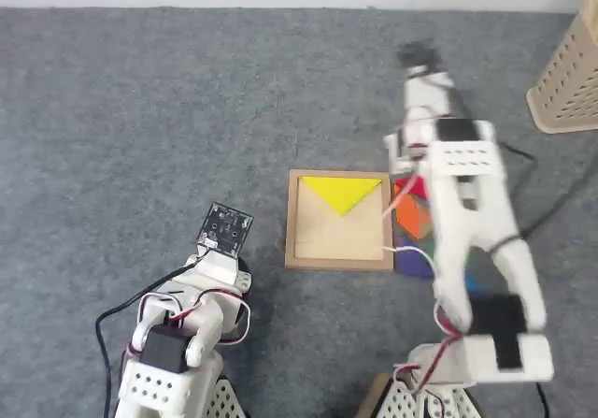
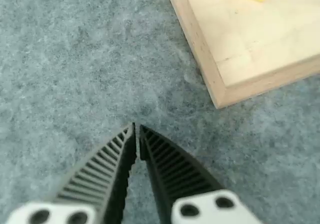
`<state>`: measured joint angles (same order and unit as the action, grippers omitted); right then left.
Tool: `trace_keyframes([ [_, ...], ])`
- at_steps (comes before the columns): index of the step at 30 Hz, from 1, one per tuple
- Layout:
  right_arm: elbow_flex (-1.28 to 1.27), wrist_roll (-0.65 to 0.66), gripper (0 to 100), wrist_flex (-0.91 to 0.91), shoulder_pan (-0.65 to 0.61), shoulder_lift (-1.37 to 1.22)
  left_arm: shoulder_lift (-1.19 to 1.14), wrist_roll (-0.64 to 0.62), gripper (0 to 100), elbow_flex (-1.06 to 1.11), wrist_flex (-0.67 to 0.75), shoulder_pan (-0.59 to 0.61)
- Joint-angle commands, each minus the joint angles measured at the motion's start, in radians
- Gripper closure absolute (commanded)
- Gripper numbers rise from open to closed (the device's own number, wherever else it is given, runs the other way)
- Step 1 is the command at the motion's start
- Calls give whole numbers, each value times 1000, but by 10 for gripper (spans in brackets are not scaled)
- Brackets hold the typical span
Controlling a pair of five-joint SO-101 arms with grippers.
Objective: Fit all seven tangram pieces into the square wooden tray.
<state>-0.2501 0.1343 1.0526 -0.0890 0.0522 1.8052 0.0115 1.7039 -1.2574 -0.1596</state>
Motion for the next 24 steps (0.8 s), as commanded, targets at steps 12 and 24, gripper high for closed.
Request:
trace_keyframes([
  [12,155,-520,806,21,113,-265,20,-6,988,-19,-6,0],
  [24,408,-669,797,122,120,-541,20,-6,988,-19,-6,0],
])
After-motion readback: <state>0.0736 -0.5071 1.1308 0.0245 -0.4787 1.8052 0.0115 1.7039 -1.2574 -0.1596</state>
